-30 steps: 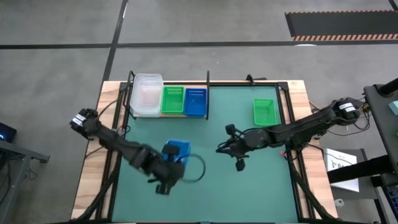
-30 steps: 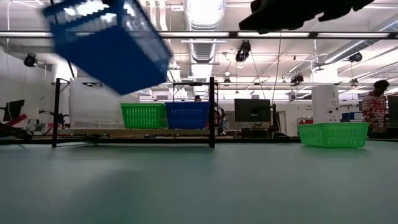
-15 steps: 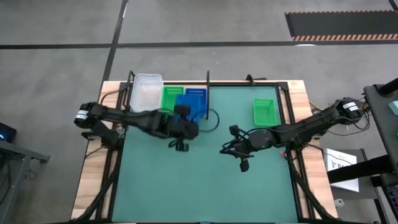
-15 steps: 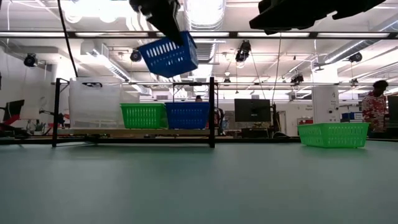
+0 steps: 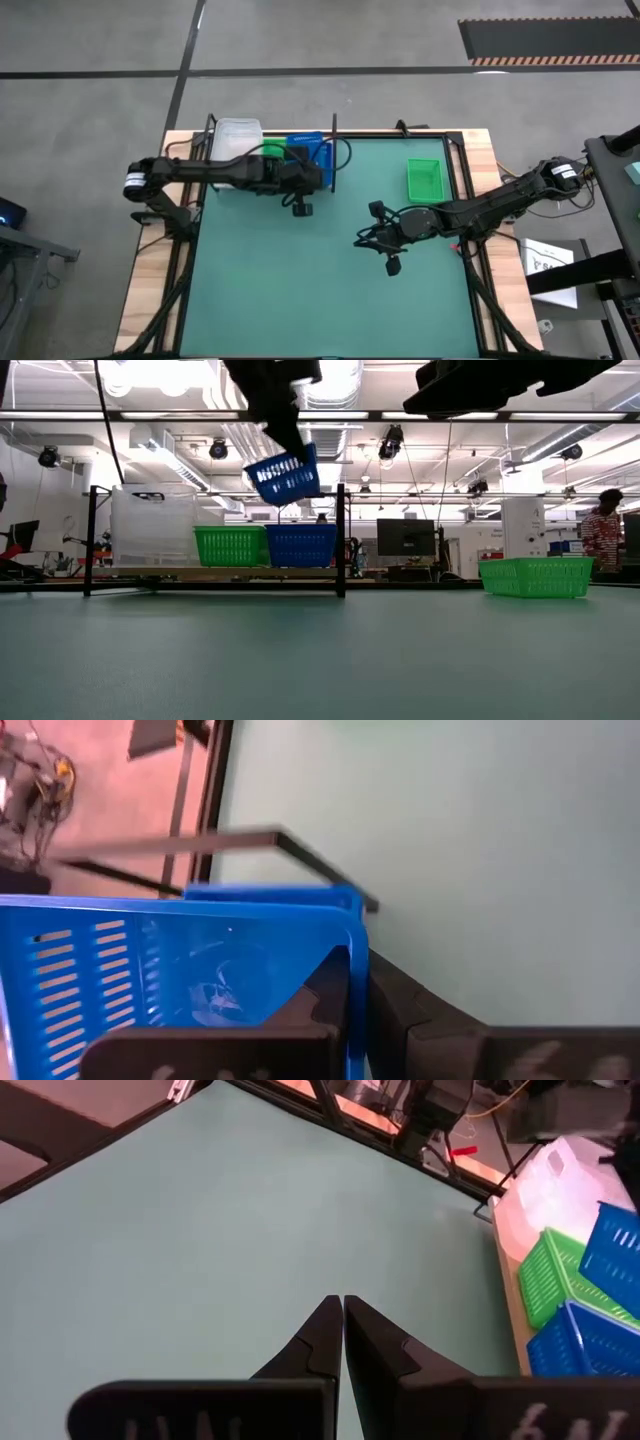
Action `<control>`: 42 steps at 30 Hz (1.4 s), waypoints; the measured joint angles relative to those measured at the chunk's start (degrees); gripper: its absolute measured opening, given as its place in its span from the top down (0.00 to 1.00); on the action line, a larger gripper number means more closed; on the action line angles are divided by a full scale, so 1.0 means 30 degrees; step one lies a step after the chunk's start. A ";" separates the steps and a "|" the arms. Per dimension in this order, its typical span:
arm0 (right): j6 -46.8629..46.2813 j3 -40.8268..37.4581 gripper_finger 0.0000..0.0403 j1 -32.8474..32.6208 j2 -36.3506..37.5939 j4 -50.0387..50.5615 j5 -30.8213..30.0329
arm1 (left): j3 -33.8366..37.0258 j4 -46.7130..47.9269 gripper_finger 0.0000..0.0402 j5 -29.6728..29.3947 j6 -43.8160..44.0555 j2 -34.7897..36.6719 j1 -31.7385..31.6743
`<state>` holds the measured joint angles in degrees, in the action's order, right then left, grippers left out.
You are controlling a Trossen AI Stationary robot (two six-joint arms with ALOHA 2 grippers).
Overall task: Stack baskets on shelf by color
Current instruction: Stack the blue bin on top of the other blue bins on the shelf
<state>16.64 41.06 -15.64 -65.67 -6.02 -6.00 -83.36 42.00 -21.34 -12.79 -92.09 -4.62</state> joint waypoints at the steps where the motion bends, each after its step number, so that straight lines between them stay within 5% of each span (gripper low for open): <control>1: -0.0061 0.0000 0.98 0.0000 0.0000 -0.0010 0.0000 | 0.0225 -0.0017 1.00 0.0022 0.0046 0.0000 -0.0152; 19: -0.0216 0.0000 0.98 0.0000 0.0000 -0.0050 -0.0006 | 0.2771 -0.4804 1.00 0.1718 -0.1446 -0.0109 -0.1587; 34: -0.0395 0.0000 0.98 0.0000 0.0000 -0.0044 0.0000 | 0.2924 -0.4849 1.00 0.2236 -0.1750 -0.0175 -0.2229; 42: -0.0611 0.0000 0.98 0.0000 0.0000 -0.0044 0.0000 | 0.2924 -0.4973 0.88 0.2477 -0.2432 -0.0182 -0.2457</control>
<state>14.81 41.06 -15.64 -65.67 -6.15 -6.00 -74.59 27.08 -13.91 -20.08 -92.64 -12.00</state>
